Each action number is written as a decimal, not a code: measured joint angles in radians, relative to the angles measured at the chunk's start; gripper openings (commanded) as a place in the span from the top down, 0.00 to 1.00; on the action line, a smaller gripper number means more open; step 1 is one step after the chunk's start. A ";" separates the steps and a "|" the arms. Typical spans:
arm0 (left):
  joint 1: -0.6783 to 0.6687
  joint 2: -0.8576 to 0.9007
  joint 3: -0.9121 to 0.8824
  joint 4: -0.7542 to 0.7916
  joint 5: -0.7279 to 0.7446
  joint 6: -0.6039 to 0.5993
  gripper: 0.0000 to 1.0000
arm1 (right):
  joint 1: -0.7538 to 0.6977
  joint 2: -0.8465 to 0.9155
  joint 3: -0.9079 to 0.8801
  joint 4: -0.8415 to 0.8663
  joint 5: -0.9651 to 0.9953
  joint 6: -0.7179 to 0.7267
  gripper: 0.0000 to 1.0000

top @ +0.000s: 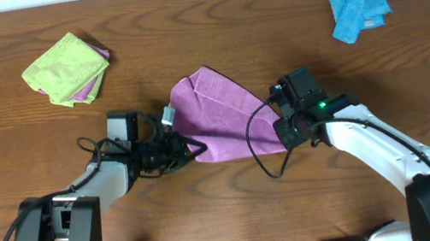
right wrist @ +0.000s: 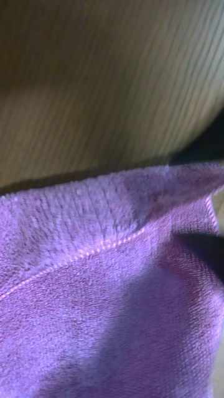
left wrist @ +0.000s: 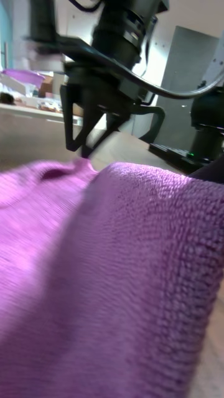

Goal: Fold the cloth

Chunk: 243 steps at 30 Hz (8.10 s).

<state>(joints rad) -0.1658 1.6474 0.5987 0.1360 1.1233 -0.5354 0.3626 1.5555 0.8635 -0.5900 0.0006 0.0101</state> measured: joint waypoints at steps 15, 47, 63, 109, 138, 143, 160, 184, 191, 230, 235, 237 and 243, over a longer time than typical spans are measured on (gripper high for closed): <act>0.004 0.000 0.010 -0.002 0.003 -0.007 0.94 | 0.000 0.035 0.004 0.000 0.016 -0.008 0.58; 0.129 0.000 0.330 0.108 -0.013 -0.261 0.94 | -0.010 -0.018 0.412 0.017 -0.046 0.063 0.99; 0.207 0.203 0.910 -0.130 -0.090 -0.276 0.94 | -0.090 0.099 0.713 0.007 -0.021 0.097 0.99; 0.258 0.303 0.969 -0.366 -0.103 -0.103 0.94 | -0.100 0.251 0.817 -0.071 -0.029 0.139 0.99; 0.279 0.308 0.550 -0.951 -0.293 0.591 0.94 | 0.011 0.182 0.310 -0.383 -0.022 0.303 0.99; 0.284 0.308 0.544 -0.948 -0.326 0.616 0.94 | 0.010 0.112 0.211 -0.391 0.043 0.324 0.99; 0.278 0.308 0.545 -0.943 -0.222 0.623 0.77 | 0.010 -0.161 0.192 -0.202 0.034 0.167 0.42; -0.079 0.309 0.735 -0.662 -0.463 0.324 0.44 | 0.042 0.328 0.486 0.108 -0.028 -0.003 0.38; -0.079 0.309 0.734 -0.663 -0.544 0.322 0.56 | 0.046 0.381 0.500 0.106 -0.027 -0.028 0.38; -0.079 0.309 0.666 -0.760 -0.593 0.327 0.79 | 0.114 0.533 0.501 0.300 -0.006 -0.052 0.44; -0.079 0.309 0.666 -0.760 -0.592 0.327 0.80 | 0.114 0.557 0.501 0.301 -0.005 -0.052 0.49; -0.079 0.309 0.666 -0.760 -0.592 0.327 0.80 | 0.114 0.564 0.501 0.308 -0.006 -0.054 0.62; -0.079 0.309 0.666 -0.760 -0.592 0.327 0.80 | 0.114 0.565 0.501 0.317 0.028 -0.051 0.99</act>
<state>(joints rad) -0.2451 1.9560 1.2652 -0.6243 0.5308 -0.2089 0.4767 2.1204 1.3643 -0.2733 0.0284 -0.0410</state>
